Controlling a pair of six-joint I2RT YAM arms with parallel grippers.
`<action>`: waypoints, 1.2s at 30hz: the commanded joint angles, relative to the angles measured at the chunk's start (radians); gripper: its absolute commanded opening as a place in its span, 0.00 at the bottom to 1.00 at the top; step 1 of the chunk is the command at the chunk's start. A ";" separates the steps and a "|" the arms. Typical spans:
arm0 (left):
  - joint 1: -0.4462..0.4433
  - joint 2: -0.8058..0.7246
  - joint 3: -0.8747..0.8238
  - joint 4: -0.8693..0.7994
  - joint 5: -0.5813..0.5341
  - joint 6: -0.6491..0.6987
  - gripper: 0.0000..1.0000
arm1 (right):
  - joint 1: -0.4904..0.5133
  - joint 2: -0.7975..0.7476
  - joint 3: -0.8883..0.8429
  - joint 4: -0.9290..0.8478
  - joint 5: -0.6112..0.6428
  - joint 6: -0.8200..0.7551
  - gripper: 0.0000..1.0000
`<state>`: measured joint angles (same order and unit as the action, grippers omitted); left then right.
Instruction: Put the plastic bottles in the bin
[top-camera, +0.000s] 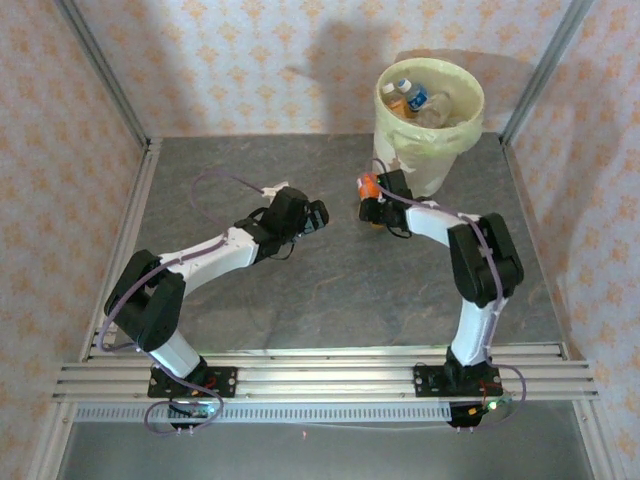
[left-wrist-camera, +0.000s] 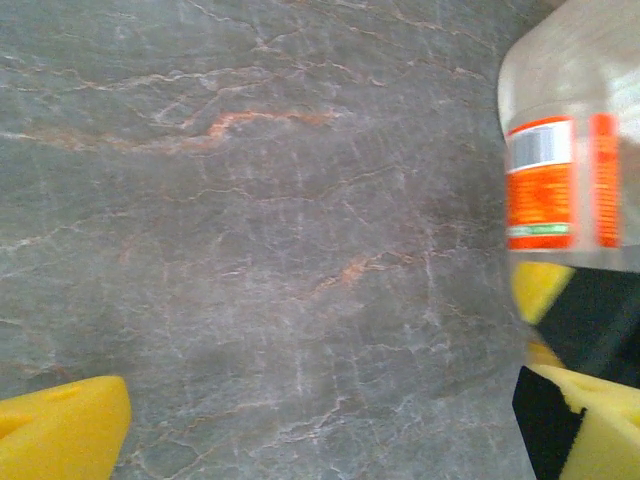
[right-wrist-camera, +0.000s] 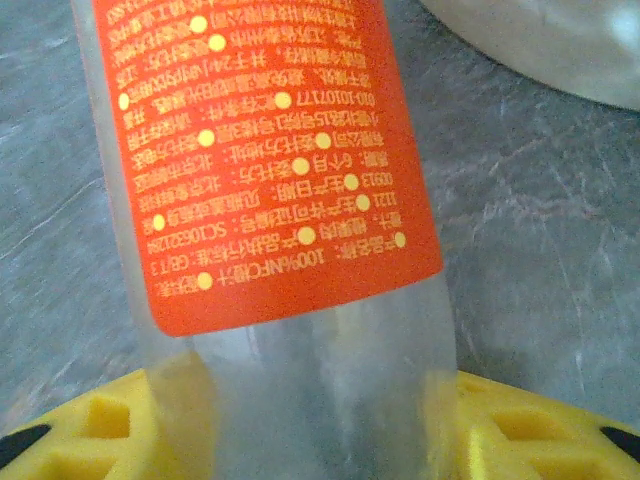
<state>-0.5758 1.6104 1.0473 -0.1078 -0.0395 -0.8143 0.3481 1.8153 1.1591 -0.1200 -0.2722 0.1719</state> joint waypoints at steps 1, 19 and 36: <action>0.015 -0.066 -0.022 0.011 -0.057 -0.016 1.00 | -0.002 -0.168 0.003 0.001 -0.138 -0.101 0.35; 0.062 -0.205 -0.095 -0.049 -0.135 -0.023 1.00 | -0.344 0.033 1.057 -0.626 -0.197 -0.591 0.36; 0.083 -0.347 -0.188 -0.116 -0.223 -0.059 1.00 | -0.399 0.275 1.406 -0.612 -0.094 -0.714 0.88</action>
<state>-0.5011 1.2869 0.8719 -0.1921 -0.2184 -0.8577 -0.0467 2.1254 2.5256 -0.7639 -0.4114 -0.5579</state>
